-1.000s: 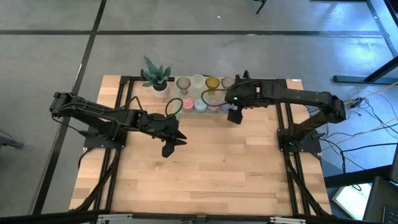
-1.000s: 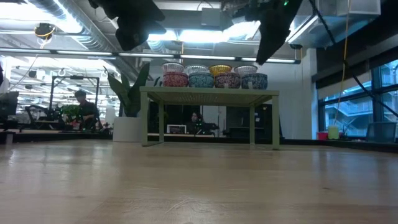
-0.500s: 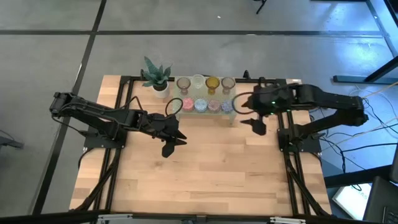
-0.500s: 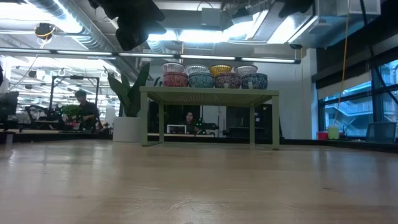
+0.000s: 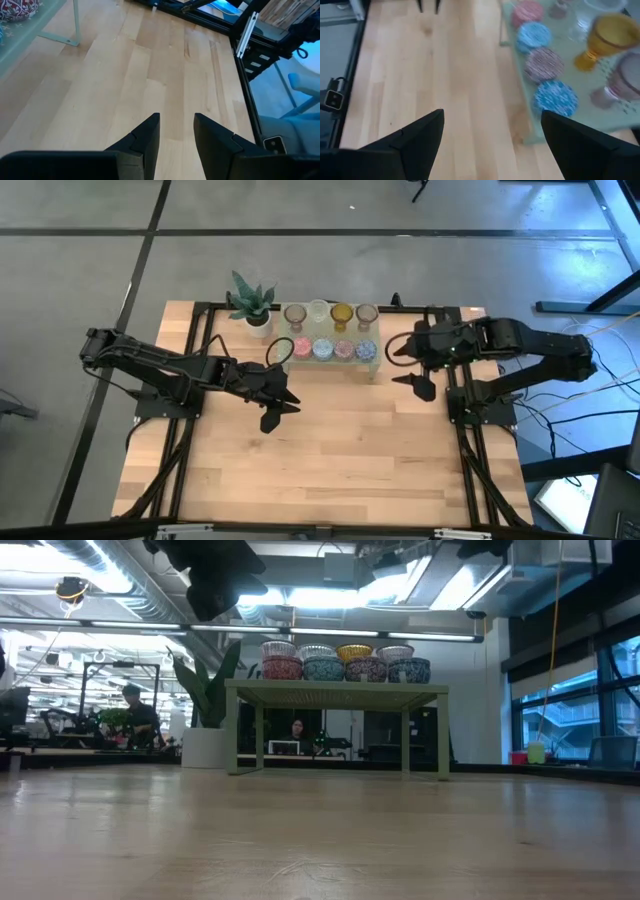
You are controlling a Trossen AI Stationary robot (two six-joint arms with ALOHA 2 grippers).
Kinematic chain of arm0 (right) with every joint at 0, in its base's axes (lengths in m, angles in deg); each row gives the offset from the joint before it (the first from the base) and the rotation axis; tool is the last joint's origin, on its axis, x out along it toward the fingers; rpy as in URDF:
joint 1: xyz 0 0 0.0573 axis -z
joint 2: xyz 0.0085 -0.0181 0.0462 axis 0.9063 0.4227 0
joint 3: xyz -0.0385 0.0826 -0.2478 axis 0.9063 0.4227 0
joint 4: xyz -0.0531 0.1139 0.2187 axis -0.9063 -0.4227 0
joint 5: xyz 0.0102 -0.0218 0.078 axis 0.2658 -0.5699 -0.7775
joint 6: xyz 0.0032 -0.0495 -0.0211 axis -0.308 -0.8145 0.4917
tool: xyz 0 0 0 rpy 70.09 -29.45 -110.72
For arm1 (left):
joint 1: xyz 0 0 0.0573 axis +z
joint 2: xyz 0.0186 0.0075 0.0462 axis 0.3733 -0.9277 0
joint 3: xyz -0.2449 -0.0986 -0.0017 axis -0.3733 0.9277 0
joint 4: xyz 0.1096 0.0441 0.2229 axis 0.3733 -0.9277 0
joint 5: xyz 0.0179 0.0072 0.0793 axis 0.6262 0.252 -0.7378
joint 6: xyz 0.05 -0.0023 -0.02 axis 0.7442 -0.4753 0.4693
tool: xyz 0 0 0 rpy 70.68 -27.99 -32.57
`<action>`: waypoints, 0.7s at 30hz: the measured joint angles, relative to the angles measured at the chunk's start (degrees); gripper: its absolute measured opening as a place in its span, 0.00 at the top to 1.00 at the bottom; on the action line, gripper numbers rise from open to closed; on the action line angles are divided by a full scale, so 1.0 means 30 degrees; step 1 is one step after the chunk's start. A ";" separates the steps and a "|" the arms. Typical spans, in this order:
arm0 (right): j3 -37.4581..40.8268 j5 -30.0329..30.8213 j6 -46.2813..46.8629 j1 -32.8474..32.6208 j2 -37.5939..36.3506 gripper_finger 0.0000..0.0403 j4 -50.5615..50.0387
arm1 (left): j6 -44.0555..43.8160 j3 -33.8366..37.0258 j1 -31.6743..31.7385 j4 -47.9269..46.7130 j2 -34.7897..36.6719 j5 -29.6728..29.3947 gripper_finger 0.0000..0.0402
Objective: Pick & Place candle stick holders
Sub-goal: Return to Home Position
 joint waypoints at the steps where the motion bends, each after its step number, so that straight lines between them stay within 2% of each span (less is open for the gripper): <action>1: 0.0449 0.0010 -0.0220 -0.0209 -0.0192 0.16 0.0612 | 0.0178 0.0000 0.0007 0.0007 0.0000 -0.0045 0.71; 9: 0.6524 0.0035 -0.0941 -0.0920 -0.3881 0.16 0.6651 | 0.0705 0.0000 0.0029 0.0160 0.0000 -0.0892 0.71; 13: 0.8565 0.0072 -0.0878 -0.0906 -0.6049 0.16 0.8002 | 0.1905 0.0000 0.0175 0.0276 0.0185 -0.0824 0.71; 16: 0.9390 0.0071 -0.0915 -0.0906 -0.7595 0.16 0.8341 | 0.3413 0.0000 0.0204 0.0844 0.1154 -0.0816 0.71; 21: 1.0643 0.0070 -0.1444 -0.0898 -1.0028 0.16 0.9343 | 0.6037 0.0000 0.0189 0.0527 0.4361 -0.0634 0.71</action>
